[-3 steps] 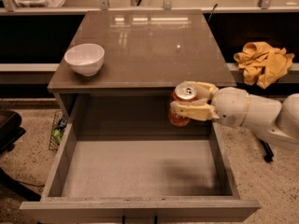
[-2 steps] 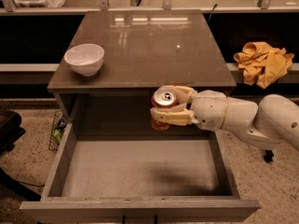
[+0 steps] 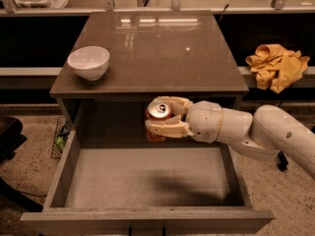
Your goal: Place coke can into top drawer
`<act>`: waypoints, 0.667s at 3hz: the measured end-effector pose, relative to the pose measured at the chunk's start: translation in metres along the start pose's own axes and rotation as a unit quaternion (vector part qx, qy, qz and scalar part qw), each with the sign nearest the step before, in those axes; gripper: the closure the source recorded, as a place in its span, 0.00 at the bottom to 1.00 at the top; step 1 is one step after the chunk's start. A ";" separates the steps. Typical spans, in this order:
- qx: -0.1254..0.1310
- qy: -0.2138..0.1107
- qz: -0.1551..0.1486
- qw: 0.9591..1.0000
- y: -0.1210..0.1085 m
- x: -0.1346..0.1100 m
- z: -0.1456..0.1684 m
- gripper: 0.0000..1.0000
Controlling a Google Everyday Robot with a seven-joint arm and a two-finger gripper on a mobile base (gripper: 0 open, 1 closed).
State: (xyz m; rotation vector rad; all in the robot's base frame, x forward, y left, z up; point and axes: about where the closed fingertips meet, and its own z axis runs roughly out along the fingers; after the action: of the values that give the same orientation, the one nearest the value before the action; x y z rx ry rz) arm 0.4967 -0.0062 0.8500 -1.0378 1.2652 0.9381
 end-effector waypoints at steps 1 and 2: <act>-0.032 0.024 0.008 0.999 0.007 0.037 0.037 1.00; -0.050 0.024 0.007 0.998 0.014 0.038 0.053 1.00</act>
Offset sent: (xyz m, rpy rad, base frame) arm 0.0052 0.0287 -0.0311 -0.0373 0.0247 0.0457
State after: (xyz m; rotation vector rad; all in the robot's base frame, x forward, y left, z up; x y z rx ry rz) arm 0.5014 0.0484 0.8117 -1.1372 1.2759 1.0007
